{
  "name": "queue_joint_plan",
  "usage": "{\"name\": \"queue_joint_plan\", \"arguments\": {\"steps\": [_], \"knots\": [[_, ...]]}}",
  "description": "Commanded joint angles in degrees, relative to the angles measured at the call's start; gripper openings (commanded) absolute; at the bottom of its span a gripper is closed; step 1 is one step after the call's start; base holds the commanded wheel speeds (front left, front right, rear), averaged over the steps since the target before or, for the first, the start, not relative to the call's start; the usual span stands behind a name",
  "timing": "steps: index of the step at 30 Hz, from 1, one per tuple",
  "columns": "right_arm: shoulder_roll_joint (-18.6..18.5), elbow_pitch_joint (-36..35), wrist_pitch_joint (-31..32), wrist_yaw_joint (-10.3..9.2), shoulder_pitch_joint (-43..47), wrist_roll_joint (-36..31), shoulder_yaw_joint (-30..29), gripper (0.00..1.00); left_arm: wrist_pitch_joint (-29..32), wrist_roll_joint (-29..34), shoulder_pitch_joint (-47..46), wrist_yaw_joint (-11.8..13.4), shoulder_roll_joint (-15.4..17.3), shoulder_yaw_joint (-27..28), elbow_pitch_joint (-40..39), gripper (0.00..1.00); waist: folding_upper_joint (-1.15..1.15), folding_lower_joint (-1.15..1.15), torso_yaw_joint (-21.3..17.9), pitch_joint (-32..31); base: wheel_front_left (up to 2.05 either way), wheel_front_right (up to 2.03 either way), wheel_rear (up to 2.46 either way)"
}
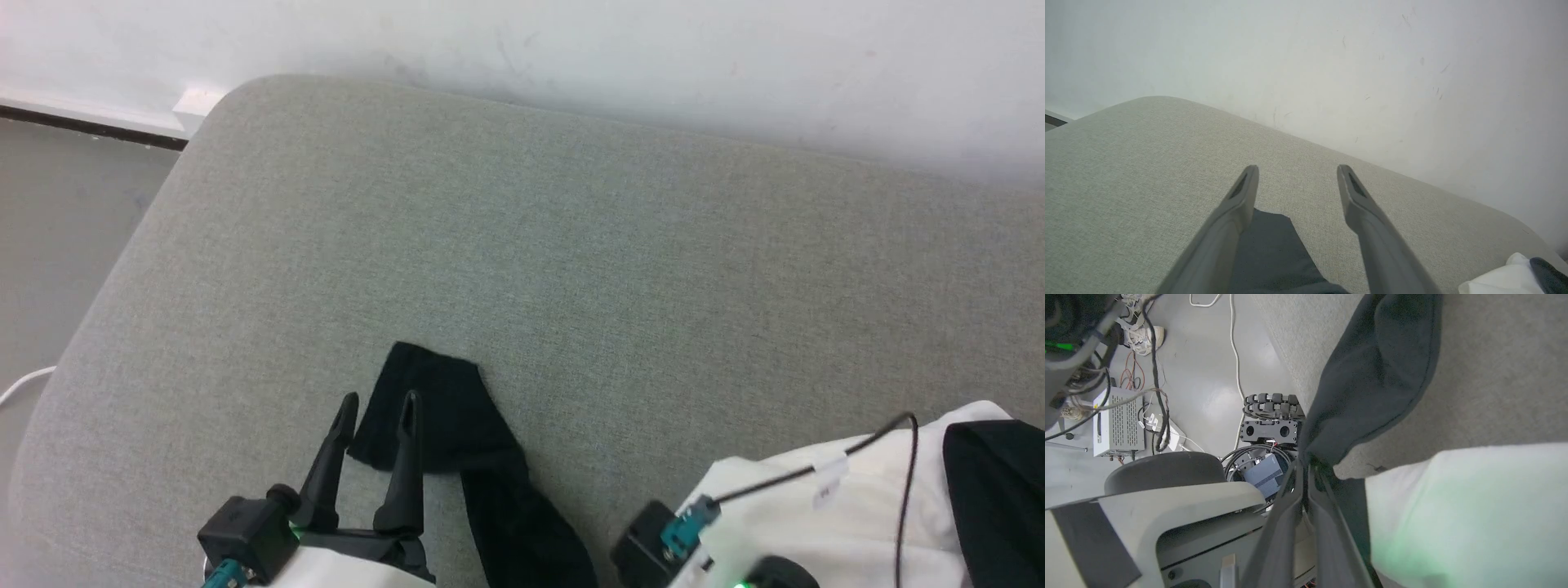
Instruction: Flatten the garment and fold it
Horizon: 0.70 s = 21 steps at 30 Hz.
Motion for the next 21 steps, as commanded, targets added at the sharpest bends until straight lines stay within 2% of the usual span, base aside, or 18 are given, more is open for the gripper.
{"name": "queue_joint_plan", "arguments": {"steps": [1, 2, 3, 4, 6, 11, 14, 17, 21], "knots": [[-1.09, -0.6, 0.25, -0.04, 1.22, -0.88, -0.3, 0.0, 0.17, 0.08, 0.71, 0.38, 0.32, 0.06, -0.32, 1.0, 0.0, 0.01, 0.06, 0.1, 0.0, 0.0, 0.0], [-1.4, -0.57, -0.02, -0.04, 1.9, -1.47, -0.55, 0.05, 0.21, 0.06, 0.8, 0.46, 0.32, 0.03, -0.38, 1.0, 0.0, 0.01, -0.01, 0.08, 0.0, 0.0, 0.0], [-1.52, -0.44, -0.93, -0.04, 2.18, -2.54, -1.09, 0.39, 0.3, 0.03, 0.89, 0.52, 0.33, -0.02, -0.43, 1.0, 0.0, 0.01, -0.12, 0.02, 0.0, 0.0, 0.0], [-1.92, -0.39, -2.18, -0.04, 1.8, -4.11, -1.19, 1.0, 0.42, 0.01, 0.95, 0.55, 0.38, -0.09, -0.47, 1.0, 0.0, 0.01, -0.3, -0.08, 0.0, 0.0, 0.0], [-2.05, -0.2, -5.38, -0.04, 0.57, -6.13, -1.16, 1.0, 0.64, 0.0, 0.98, 0.62, 0.51, -0.17, -0.55, 1.0, 0.0, 0.01, -0.72, -0.5, 0.0, 0.0, 0.0], [1.89, -0.27, -12.76, -0.04, -1.27, -6.48, -4.54, 1.0, 0.99, 0.17, 1.33, 0.92, 0.96, -0.15, -0.87, 1.0, 0.0, 0.01, -1.91, -2.04, 0.0, 0.0, 0.0], [4.61, -1.56, -20.65, -0.04, -2.54, -9.53, -9.89, 1.0, 1.36, 0.3, 1.8, 1.15, 1.31, -0.25, -1.25, 1.0, 0.0, 0.01, -2.86, -3.25, 0.0, 0.0, 0.0], [5.75, -3.62, -30.7, -0.04, -3.17, -16.4, -15.53, 1.0, 1.64, 0.42, 2.48, 1.4, 1.69, -0.29, -1.87, 1.0, 0.0, 0.01, -4.06, -4.01, 0.0, 0.0, 0.0], [7.08, -5.78, -42.58, -0.04, 1.54, -23.87, -24.55, 1.0, 1.89, 0.47, 3.63, 1.72, 2.3, -0.13, -2.74, 1.0, 0.0, 0.01, -5.88, -4.53, 0.0, 0.0, 0.0]]}}
